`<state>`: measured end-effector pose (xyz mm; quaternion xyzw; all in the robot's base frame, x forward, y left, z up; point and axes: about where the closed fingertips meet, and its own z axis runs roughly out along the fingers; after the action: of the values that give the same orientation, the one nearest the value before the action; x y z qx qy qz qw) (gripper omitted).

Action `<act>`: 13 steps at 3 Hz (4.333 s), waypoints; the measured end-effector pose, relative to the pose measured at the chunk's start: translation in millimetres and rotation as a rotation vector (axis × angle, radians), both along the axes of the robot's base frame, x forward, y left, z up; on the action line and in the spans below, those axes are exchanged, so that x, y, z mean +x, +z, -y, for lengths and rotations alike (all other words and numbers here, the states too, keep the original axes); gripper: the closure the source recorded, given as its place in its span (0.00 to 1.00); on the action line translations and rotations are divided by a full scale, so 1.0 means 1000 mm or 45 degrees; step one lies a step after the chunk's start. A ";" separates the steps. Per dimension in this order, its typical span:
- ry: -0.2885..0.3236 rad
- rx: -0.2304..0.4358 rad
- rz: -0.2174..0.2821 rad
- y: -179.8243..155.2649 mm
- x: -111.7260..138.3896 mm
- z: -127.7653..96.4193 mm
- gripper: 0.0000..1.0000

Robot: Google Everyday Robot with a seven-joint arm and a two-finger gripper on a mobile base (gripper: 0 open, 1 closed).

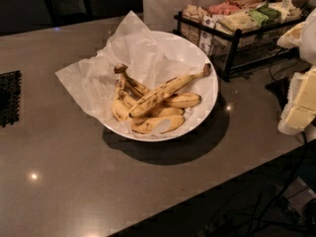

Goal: Pick banana from white bowl

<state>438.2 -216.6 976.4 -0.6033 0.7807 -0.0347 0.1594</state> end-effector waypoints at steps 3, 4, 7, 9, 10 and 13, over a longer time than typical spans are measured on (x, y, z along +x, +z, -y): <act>0.202 -0.022 0.003 0.003 0.020 -0.047 0.00; 0.339 -0.026 0.008 0.006 0.033 -0.080 0.00; 0.680 0.042 -0.052 -0.002 0.067 -0.167 0.00; 0.829 0.083 -0.189 -0.035 0.068 -0.211 0.00; 0.865 0.083 -0.259 -0.054 0.066 -0.223 0.00; 0.832 0.093 -0.375 -0.088 0.069 -0.219 0.00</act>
Offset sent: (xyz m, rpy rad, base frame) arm 0.0141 0.0326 -0.0011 -0.0134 0.0181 0.1233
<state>507.1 2.3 888.3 -0.8133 0.5620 0.1333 0.0695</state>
